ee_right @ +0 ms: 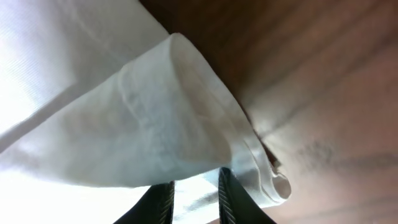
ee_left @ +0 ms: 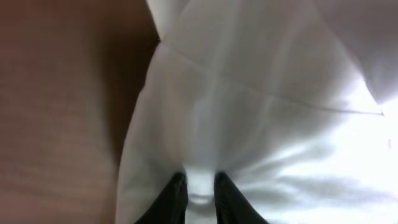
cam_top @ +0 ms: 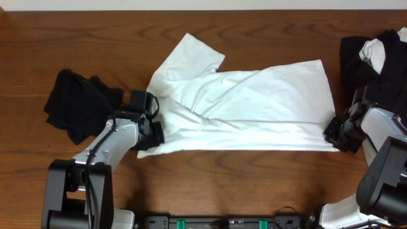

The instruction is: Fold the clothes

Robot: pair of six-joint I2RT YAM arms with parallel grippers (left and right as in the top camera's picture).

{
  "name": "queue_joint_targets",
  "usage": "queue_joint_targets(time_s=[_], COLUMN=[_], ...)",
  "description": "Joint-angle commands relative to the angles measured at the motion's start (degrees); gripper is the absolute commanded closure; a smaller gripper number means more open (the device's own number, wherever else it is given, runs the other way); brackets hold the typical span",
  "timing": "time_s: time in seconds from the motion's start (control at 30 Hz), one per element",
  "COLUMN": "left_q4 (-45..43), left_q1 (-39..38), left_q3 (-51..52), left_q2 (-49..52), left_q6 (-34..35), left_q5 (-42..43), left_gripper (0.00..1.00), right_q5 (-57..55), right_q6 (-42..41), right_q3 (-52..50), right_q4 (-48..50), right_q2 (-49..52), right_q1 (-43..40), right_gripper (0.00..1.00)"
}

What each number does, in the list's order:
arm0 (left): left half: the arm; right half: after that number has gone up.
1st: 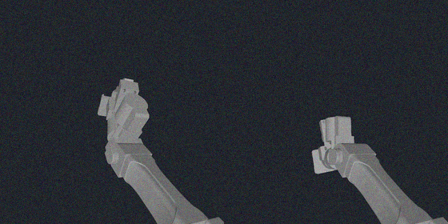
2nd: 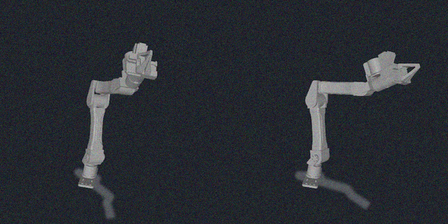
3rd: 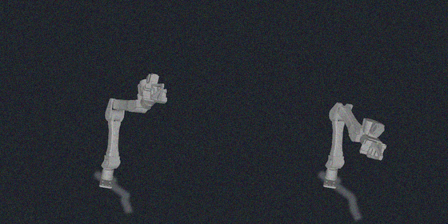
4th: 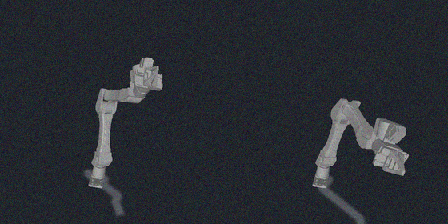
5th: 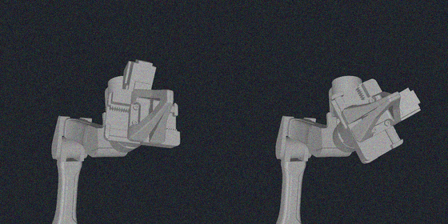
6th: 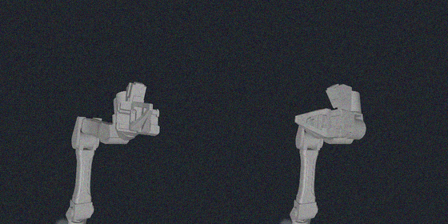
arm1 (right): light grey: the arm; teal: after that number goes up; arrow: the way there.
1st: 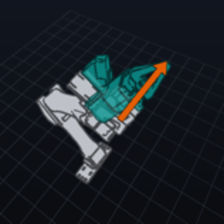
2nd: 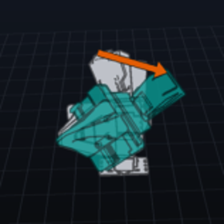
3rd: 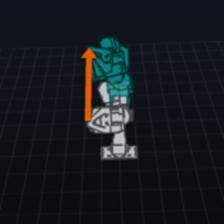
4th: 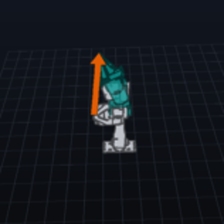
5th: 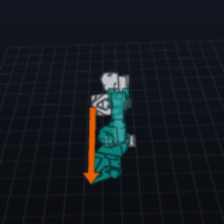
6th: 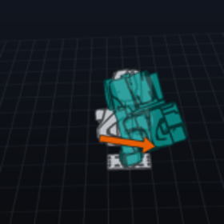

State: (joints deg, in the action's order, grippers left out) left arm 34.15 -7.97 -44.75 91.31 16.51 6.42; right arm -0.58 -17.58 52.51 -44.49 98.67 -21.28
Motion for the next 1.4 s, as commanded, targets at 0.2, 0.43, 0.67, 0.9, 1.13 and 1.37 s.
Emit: queue_joint_targets(time_s=[0.2,0.43,0.67,0.9,1.13,1.37], left_q4=[9.75,5.27,4.22,3.65,3.69,3.72], left_q1=[0.17,0.15,0.15,0.15,0.17,0.17], left_q3=[1.46,1.46,1.46,1.46,1.46,1.46], left_q2=[1.18,1.18,1.18,1.18,1.18,1.18], left_q6=[0.24,0.24,0.22,0.24,0.24,0.24], left_q5=[-10.45,-10.49,-10.51,-10.51,-10.49,-10.49], left_gripper=[0.87,0.86,0.85,0.85,0.85,0.85], right_q5=[-6.51,-4.24,-3.43,-2.58,-2.58,-2.58], right_q6=[-3.43,-3.30,-2.93,-2.95,-2.95,-2.95], right_q3=[-7.69,-6.25,-1.97,-1.16,-1.20,-1.27], right_q4=[-0.48,-0.24,-2.99,-2.84,-1.07,0.15], right_q2=[1.36,0.26,-4.15,-8.83,-9.42,-9.42], right_q1=[0.24,0.26,0.26,0.24,0.24,0.24], right_gripper=[0.80,0.84,0.81,0.75,0.71,0.70])
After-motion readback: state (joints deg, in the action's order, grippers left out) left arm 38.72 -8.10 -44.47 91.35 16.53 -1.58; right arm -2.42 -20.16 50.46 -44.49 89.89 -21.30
